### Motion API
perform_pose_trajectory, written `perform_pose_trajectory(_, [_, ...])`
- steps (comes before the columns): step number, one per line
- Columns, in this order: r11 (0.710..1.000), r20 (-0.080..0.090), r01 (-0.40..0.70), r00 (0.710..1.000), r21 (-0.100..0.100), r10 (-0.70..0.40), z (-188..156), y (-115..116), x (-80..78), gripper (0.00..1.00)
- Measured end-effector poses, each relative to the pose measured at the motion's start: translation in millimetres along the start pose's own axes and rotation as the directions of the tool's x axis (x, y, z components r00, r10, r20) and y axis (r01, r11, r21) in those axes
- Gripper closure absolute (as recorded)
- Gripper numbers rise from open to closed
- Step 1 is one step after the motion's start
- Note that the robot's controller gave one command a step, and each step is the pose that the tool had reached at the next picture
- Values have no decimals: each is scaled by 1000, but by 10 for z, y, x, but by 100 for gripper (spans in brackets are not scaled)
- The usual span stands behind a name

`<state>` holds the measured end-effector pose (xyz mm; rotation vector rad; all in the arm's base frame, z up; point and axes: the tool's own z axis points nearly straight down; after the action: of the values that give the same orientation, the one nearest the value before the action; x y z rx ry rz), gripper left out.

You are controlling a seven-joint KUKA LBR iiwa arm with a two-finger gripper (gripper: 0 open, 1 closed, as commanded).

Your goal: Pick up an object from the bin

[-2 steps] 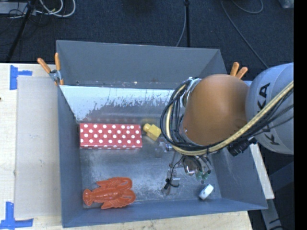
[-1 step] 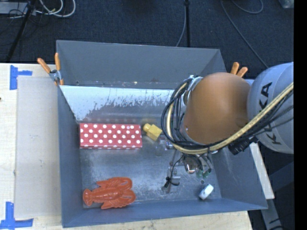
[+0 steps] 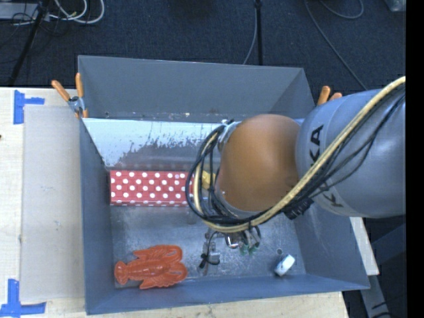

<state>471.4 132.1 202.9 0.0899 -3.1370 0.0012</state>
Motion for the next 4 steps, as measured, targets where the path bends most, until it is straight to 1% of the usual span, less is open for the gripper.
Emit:
perform_pose_trajectory(1, [997, -1, 83, 997, -2, -83, 395, 216, -78, 0])
perform_pose_trajectory(2, [994, -4, 108, 994, 1, -108, 352, 509, -105, 0])
perform_pose_trajectory(3, [991, 8, 133, 991, -4, -133, 669, 623, -92, 0])
perform_pose_trajectory(4, [943, -1, 333, 943, 0, -333, 1093, 694, -153, 0])
